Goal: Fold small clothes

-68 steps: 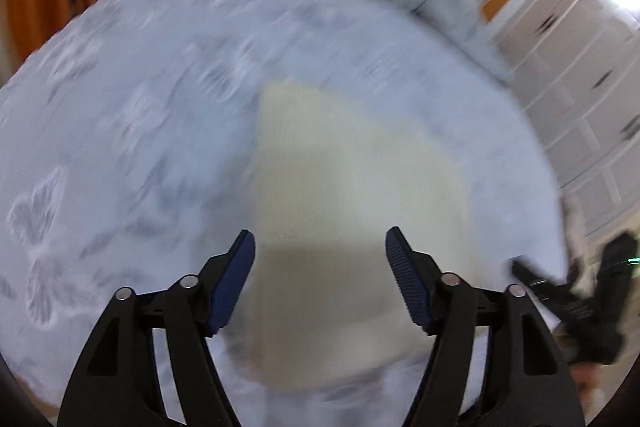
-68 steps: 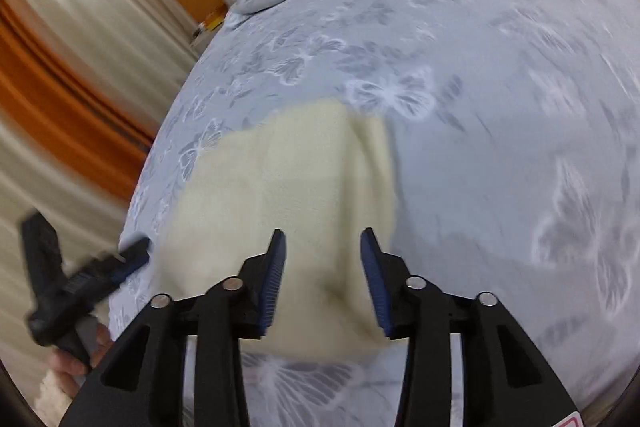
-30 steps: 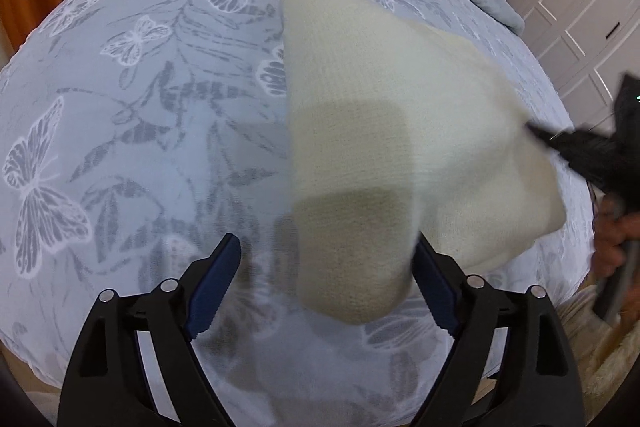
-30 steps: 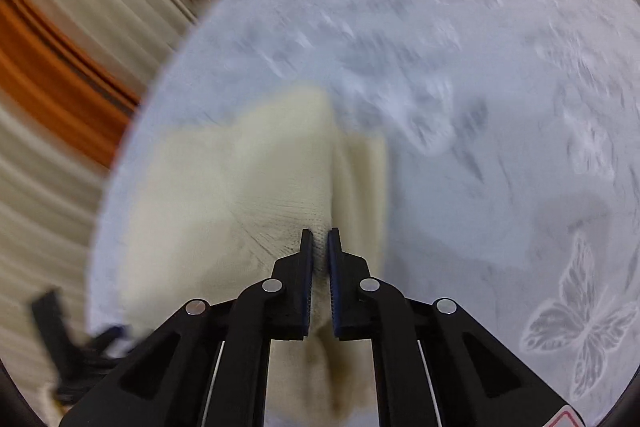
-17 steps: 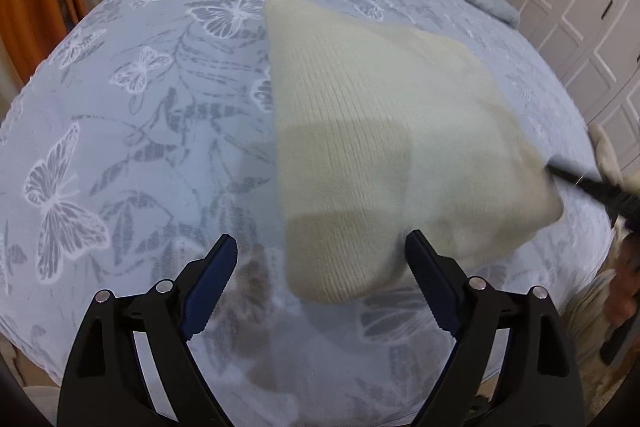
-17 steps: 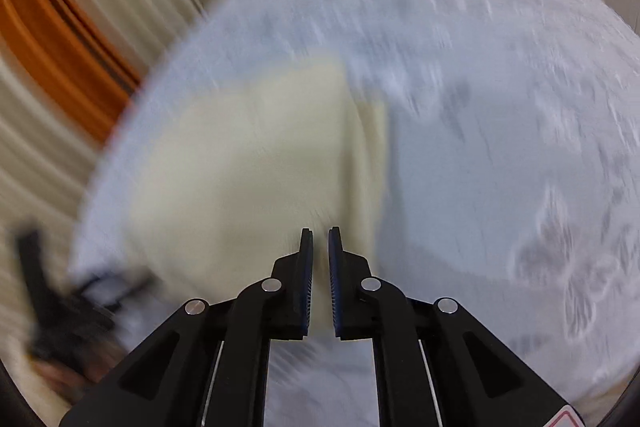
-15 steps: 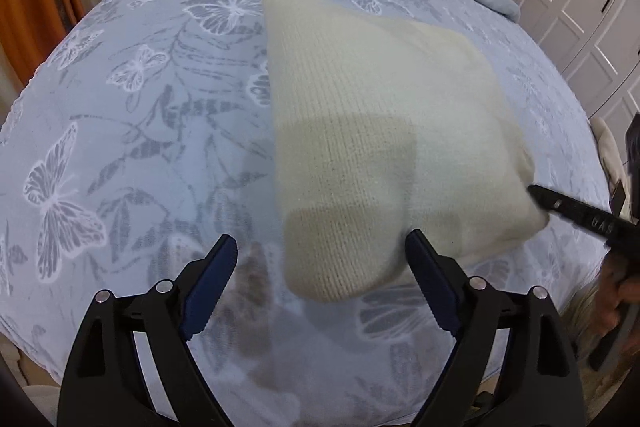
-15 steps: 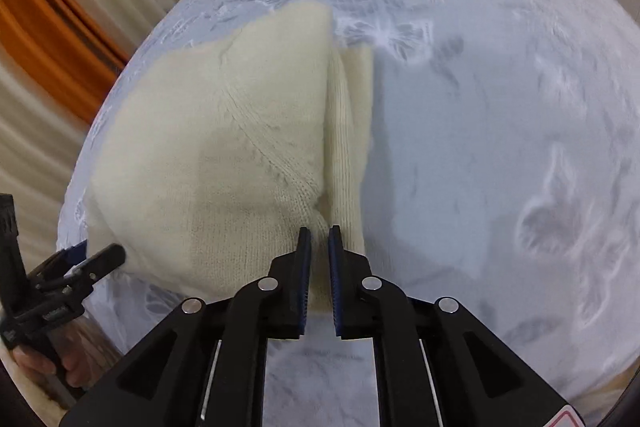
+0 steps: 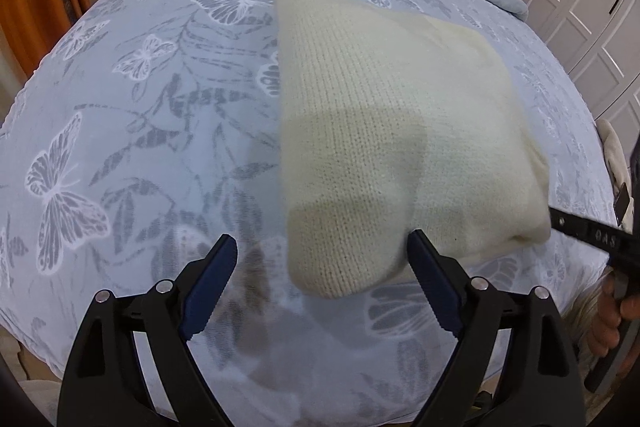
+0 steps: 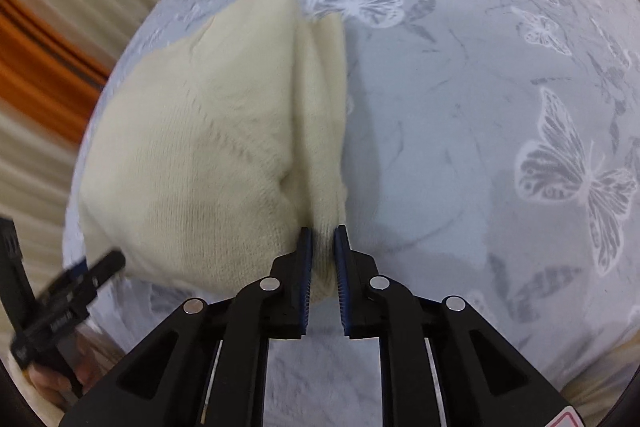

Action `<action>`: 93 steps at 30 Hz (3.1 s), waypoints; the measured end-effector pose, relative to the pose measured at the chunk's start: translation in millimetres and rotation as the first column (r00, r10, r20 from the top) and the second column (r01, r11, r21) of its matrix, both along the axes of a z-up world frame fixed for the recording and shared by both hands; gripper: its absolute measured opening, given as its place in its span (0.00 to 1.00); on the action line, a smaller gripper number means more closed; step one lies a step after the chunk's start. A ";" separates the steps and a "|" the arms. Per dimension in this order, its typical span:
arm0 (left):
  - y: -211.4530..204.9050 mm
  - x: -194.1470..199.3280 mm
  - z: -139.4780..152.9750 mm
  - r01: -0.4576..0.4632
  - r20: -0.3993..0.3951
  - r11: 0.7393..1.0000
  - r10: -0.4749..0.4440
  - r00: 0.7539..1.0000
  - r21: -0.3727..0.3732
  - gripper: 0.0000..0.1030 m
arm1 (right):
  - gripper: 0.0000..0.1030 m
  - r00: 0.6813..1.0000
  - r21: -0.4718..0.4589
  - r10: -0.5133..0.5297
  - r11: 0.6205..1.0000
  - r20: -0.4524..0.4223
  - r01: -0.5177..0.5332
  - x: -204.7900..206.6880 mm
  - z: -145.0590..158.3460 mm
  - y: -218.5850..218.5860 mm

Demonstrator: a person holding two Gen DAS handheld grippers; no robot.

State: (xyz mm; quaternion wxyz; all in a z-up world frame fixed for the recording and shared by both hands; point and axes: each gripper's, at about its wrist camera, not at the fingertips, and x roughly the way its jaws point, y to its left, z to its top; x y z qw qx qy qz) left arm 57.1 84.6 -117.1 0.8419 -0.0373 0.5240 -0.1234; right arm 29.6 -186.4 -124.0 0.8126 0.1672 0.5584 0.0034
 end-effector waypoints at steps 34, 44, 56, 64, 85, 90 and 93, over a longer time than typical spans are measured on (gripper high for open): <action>-10.8 -15.5 -7.3 0.040 0.001 0.993 -0.040 0.999 0.113 0.88 | 0.03 0.997 -0.152 0.027 0.988 0.074 -0.016 -9.8 35.8 11.9; -16.2 -42.3 13.3 0.008 0.066 0.993 -0.016 0.998 0.117 0.87 | 0.19 0.992 -0.174 -0.047 0.982 0.114 0.067 -64.3 37.7 15.8; -42.9 -85.8 34.8 0.026 0.169 0.993 -0.044 0.985 0.112 0.87 | 0.36 0.984 -0.134 -0.017 0.990 0.176 0.041 -78.5 38.7 16.8; -10.6 -29.9 11.0 -0.097 0.061 0.987 0.090 0.994 0.127 0.67 | 0.28 0.973 -0.121 0.049 0.992 0.227 -0.021 -7.4 55.3 22.4; -51.0 -108.6 40.7 -0.038 0.194 0.994 0.017 0.981 0.106 0.90 | 0.54 0.982 -0.220 -0.055 0.971 0.181 0.095 -121.0 37.5 12.4; -64.5 -123.4 32.9 -0.040 0.242 0.985 -0.002 0.970 0.167 0.90 | 0.63 0.982 -0.268 -0.016 0.961 0.187 0.066 -131.3 25.3 29.2; -66.7 -128.5 31.6 -0.058 0.262 0.979 0.005 0.965 0.197 0.90 | 0.66 0.979 -0.277 0.009 0.960 0.205 0.050 -131.6 25.0 34.0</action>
